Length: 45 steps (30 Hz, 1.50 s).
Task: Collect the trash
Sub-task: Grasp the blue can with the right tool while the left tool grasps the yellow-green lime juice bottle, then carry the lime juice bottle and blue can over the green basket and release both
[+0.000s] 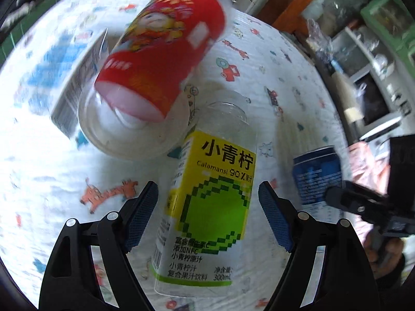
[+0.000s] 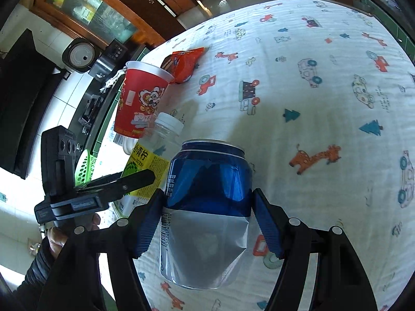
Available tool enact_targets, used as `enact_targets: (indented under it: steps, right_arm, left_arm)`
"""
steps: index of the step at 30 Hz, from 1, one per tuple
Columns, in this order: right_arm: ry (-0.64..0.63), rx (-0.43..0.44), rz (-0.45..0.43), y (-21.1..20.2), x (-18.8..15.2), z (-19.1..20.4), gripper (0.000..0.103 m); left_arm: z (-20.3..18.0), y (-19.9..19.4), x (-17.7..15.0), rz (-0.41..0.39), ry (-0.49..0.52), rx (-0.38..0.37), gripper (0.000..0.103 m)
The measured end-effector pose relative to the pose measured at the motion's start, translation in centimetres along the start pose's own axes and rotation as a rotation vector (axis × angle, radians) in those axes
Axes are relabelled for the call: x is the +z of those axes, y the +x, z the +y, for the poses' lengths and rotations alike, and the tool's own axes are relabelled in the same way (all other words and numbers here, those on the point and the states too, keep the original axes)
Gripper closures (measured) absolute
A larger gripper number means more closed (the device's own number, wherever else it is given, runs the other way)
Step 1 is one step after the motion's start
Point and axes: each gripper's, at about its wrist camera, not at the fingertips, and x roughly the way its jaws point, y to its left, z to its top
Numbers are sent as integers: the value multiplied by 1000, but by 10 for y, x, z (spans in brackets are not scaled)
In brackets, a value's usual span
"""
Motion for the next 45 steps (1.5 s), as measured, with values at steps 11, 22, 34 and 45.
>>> enact_targets:
  steps: [11, 22, 34, 45]
  right_arm:
    - [-3, -9, -6, -6, -11, -1, 37]
    - [-59, 17, 1, -3, -19, 37, 37]
    - [-221, 91, 22, 21, -16, 141, 37]
    - [-339, 172, 53, 77, -11, 259, 37]
  left_arm:
    - [-7, -3, -4, -33, 95, 104, 46]
    - [22, -75, -33, -135, 73, 42, 47]
    - [133, -208, -68, -318, -77, 163, 47]
    - [264, -280, -95, -369, -243, 372, 48]
